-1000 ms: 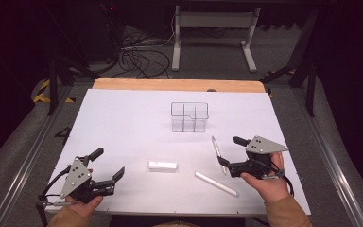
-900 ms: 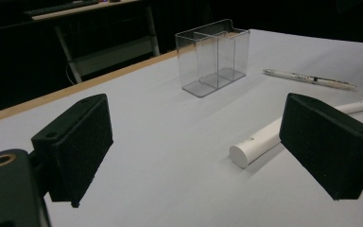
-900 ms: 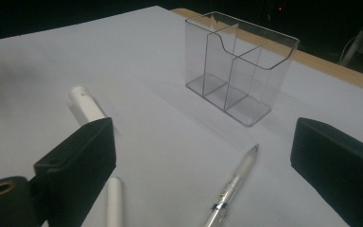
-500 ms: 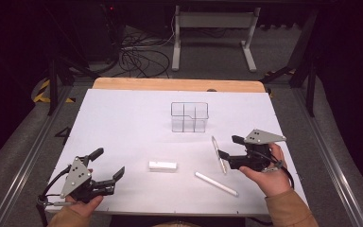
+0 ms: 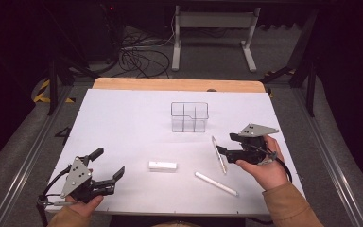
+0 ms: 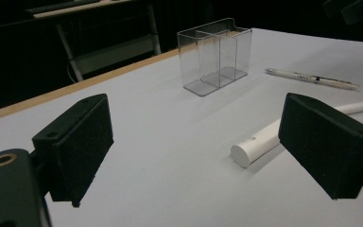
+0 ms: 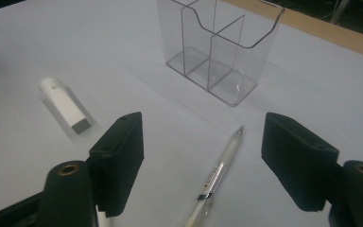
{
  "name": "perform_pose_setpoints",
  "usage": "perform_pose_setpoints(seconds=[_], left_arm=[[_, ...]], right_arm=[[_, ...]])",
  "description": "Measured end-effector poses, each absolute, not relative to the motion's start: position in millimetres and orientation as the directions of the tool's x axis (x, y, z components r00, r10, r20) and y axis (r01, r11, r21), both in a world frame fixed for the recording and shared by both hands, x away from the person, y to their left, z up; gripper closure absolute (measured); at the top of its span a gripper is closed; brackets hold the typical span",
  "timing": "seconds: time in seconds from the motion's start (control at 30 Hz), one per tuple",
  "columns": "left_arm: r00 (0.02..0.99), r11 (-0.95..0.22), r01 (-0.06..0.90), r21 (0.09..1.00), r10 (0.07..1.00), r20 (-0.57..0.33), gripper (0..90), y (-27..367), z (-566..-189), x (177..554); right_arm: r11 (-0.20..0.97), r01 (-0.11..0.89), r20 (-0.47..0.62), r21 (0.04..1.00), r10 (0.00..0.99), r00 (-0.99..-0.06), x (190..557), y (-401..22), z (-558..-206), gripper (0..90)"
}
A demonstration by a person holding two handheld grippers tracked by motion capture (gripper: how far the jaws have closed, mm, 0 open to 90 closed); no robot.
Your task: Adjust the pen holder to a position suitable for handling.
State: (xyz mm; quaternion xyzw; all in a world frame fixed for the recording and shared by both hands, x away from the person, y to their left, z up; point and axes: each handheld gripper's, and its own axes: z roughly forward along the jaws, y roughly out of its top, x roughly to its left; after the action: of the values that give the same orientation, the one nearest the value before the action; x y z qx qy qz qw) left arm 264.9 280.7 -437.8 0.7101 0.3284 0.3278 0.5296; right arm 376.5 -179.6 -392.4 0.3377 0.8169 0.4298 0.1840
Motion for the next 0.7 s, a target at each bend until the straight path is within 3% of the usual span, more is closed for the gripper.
perform_pose_setpoints(seconds=[0.13, 0.27, 0.43, 0.7], left_arm=[[0.570, -0.226, 0.119, 0.967, 0.813, 0.120, 11.6, 280, -438, 265], [0.569, -0.225, 0.119, 0.967, 0.814, 0.119, 11.6, 281, -438, 265], [0.567, -0.227, 0.119, 0.967, 0.814, 0.121, 11.7, 281, -438, 265], [0.569, -0.226, 0.119, 0.967, 0.814, 0.120, 11.8, 281, -438, 265]], right_arm=[[0.401, 0.429, 0.008, 0.809, 0.723, -0.690, 381, -178, -393, 36.0], [0.360, 0.530, 0.082, 0.767, 0.765, -0.639, 388, -177, -395, 44.4], [0.322, 0.616, 0.134, 0.719, 0.806, -0.576, 397, -173, -397, 42.9], [0.274, 0.720, 0.185, 0.638, 0.853, -0.488, 409, -168, -402, 49.7]])
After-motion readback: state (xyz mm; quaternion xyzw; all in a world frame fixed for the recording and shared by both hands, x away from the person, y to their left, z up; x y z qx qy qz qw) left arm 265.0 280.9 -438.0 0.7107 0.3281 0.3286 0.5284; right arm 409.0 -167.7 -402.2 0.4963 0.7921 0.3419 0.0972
